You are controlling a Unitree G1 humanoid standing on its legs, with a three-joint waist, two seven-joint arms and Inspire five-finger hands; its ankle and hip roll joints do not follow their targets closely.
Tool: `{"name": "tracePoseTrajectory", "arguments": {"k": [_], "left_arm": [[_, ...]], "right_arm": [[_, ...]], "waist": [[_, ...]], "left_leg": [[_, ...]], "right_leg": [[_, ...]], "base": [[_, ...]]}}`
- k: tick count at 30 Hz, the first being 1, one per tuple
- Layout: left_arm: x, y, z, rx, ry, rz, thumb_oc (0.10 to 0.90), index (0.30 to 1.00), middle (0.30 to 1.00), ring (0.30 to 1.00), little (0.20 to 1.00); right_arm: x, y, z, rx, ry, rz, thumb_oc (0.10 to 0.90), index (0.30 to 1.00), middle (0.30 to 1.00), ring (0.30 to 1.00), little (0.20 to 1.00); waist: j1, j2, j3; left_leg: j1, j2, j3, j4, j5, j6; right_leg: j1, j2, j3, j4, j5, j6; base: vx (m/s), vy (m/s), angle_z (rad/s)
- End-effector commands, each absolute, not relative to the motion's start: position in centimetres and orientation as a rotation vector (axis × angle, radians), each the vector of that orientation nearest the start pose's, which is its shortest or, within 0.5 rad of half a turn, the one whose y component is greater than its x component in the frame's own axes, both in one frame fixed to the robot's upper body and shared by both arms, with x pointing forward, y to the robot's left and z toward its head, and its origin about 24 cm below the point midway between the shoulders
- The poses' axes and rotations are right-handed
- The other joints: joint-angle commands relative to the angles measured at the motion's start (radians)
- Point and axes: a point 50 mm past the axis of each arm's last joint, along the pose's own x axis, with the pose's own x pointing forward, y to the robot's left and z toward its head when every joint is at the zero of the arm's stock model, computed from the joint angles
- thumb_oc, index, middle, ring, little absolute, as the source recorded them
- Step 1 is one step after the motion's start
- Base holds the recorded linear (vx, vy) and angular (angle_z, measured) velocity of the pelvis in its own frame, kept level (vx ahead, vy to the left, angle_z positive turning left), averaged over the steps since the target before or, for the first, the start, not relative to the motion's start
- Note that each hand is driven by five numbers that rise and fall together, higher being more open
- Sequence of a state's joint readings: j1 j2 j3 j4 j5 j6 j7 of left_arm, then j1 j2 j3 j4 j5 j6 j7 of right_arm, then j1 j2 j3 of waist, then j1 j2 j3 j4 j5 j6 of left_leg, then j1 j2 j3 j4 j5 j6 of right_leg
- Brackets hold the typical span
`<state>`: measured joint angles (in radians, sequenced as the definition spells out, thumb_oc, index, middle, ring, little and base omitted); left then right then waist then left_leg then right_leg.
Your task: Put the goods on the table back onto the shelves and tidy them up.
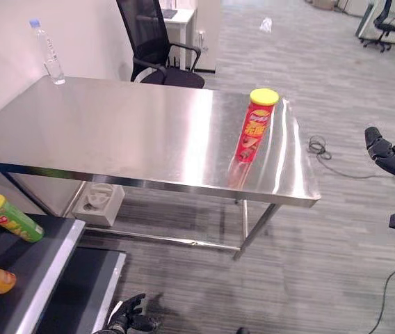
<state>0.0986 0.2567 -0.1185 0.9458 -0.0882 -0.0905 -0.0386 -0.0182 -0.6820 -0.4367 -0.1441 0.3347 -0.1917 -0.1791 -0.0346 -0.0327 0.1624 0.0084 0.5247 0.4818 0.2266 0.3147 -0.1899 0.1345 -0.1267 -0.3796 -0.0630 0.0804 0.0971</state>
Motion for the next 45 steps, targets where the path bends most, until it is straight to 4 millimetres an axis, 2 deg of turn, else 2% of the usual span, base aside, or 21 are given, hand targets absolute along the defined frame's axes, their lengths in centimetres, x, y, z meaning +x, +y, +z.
{"name": "tracePoseTrajectory", "arguments": {"k": [1, 2, 3, 5, 9, 13, 22, 27, 33, 34, 37, 38, 45], "left_arm": [[16.1, 23.5, -11.7, 0.233, 0.779, -0.009, 0.8, 0.9, 0.9, 0.9, 0.9], [16.2, 23.5, -11.6, 0.239, 0.779, -0.014, 0.8, 0.9, 0.9, 0.9, 0.9], [16.1, 23.3, -11.8, 0.233, 0.786, -0.021, 0.8, 0.9, 0.9, 0.9, 0.9], [16.3, 23.1, -11.8, 0.238, 0.781, -0.033, 0.8, 0.9, 0.9, 0.9, 0.9], [15.8, 23.5, -12.0, 0.268, 0.805, -0.036, 0.8, 0.9, 0.9, 0.9, 0.9], [15.6, 24.0, -12.1, 0.269, 0.812, -0.003, 0.8, 0.9, 0.9, 0.9, 0.9], [15.2, 23.7, -12.3, 0.249, 0.826, -0.001, 0.8, 0.9, 0.9, 0.9, 0.9], [14.8, 23.7, -12.6, 0.248, 0.844, -0.015, 0.8, 0.9, 0.9, 0.9, 0.9], [14.7, 23.7, -12.6, 0.248, 0.847, -0.023, 0.8, 0.9, 0.9, 0.9, 0.9], [14.5, 23.7, -12.6, 0.251, 0.853, -0.027, 0.8, 0.9, 0.9, 0.9, 0.9], [14.4, 23.8, -12.6, 0.257, 0.856, -0.029, 0.8, 0.9, 0.9, 0.9, 0.9], [14.4, 23.8, -12.7, 0.257, 0.857, -0.028, 0.8, 0.9, 0.9, 0.9, 0.9], [13.8, 24.0, -12.9, 0.254, 0.879, -0.017, 0.8, 0.9, 0.9, 0.9, 0.9]], "right_arm": [[20.7, -32.6, 26.8, -0.381, -0.895, -0.472, 0.8, 0.9, 0.9, 0.9, 0.9], [20.9, -32.6, 26.9, -0.378, -0.895, -0.463, 0.8, 0.9, 0.9, 0.9, 0.9], [21.2, -32.2, 26.9, -0.365, -0.896, -0.435, 0.8, 0.9, 0.9, 0.9, 0.9], [21.2, -32.3, 27.0, -0.317, -0.915, -0.44, 0.8, 0.9, 0.9, 0.9, 0.9], [21.9, -32.0, 26.6, -0.287, -0.908, -0.448, 0.8, 0.9, 0.9, 0.9, 0.9], [22.5, -32.0, 26.5, -0.275, -0.894, -0.448, 0.8, 0.9, 0.9, 0.9, 0.9], [22.5, -32.5, 26.7, -0.274, -0.889, -0.45, 0.8, 0.9, 0.9, 0.9, 0.9], [24.2, -32.3, 25.5, -0.251, -0.788, -0.373, 0.8, 0.9, 0.9, 0.9, 0.9], [25.1, -31.6, 25.4, -0.243, -0.762, -0.308, 0.8, 0.9, 0.9, 0.9, 0.9], [25.4, -31.5, 25.3, -0.252, -0.748, -0.3, 0.8, 0.9, 0.9, 0.9, 0.9], [25.9, -31.2, 25.3, -0.252, -0.741, -0.282, 0.8, 0.9, 0.9, 0.9, 0.9], [25.9, -31.1, 25.3, -0.252, -0.74, -0.281, 0.8, 0.9, 0.9, 0.9, 0.9], [26.3, -31.4, 25.4, -0.27, -0.734, -0.333, 0.8, 0.9, 0.9, 0.9, 0.9]], "waist": [[0.041, -0.045, 0.018], [0.039, -0.045, 0.012], [0.036, -0.04, 0.007], [0.018, -0.029, -0.004], [0.021, -0.007, -0.04], [0.032, -0.005, -0.043], [0.039, -0.007, -0.049], [0.053, -0.011, -0.047], [0.064, -0.014, -0.048], [0.069, -0.013, -0.052], [0.077, -0.014, -0.049], [0.077, -0.013, -0.053], [0.093, -0.015, -0.056]], "left_leg": [[-0.11, -0.13, -0.077, 0.086, -0.256, 0.003], [-0.12, -0.14, -0.091, 0.053, -0.249, -0.006], [-0.103, -0.169, -0.101, 0.005, -0.283, 0.009], [-0.05, -0.191, -0.05, -0.062, -0.287, 0.013], [0.055, -0.251, 0.036, -0.192, -0.27, 0.032], [0.071, -0.262, 0.057, -0.198, -0.276, 0.041], [0.059, -0.272, 0.039, -0.192, -0.284, 0.046], [0.052, -0.273, 0.028, -0.193, -0.281, 0.047], [0.051, -0.275, 0.02, -0.198, -0.279, 0.046], [0.06, -0.277, 0.001, -0.201, -0.292, 0.036], [0.053, -0.279, 0.011, -0.2, -0.278, 0.046], [0.061, -0.279, -0.003, -0.204, -0.291, 0.036], [0.062, -0.282, -0.021, -0.208, -0.292, 0.037]], "right_leg": [[0.002, -0.058, 0.033, 0.046, -0.16, 0.03], [-0.014, -0.07, 0.031, 0.051, -0.154, 0.039], [-0.018, -0.069, 0.034, 0.061, -0.158, 0.048], [-0.018, -0.084, 0.028, 0.071, -0.146, 0.063], [-0.034, -0.125, 0.025, 0.076, -0.109, 0.09], [-0.035, -0.153, 0.009, 0.086, -0.094, 0.103], [-0.032, -0.175, -0.015, 0.098, -0.094, 0.107], [-0.032, -0.178, -0.032, 0.095, -0.091, 0.108], [-0.025, -0.18, -0.046, 0.086, -0.088, 0.109], [-0.013, -0.178, -0.04, 0.084, -0.099, 0.116], [-0.015, -0.179, -0.061, 0.084, -0.088, 0.109], [-0.008, -0.176, -0.048, 0.082, -0.099, 0.117], [0.006, -0.177, -0.066, 0.078, -0.1, 0.117]], "base": [[-0.01, 0.045, 0.27], [0.04, 0.096, 0.21], [0.07, 0.11, 0.16], [0.12, 0.146, -0.19], [0.1, 0.151, -0.13], [0.05, 0.055, -0.25], [0.04, 0.008, 0.06], [0.03, -0.018, 0.14], [0.03, -0.014, 0.09], [0.03, -0.016, 0.11], [0.04, -0.014, 0.09], [0.03, -0.024, 0.03], [0.03, -0.014, 0.07]]}}
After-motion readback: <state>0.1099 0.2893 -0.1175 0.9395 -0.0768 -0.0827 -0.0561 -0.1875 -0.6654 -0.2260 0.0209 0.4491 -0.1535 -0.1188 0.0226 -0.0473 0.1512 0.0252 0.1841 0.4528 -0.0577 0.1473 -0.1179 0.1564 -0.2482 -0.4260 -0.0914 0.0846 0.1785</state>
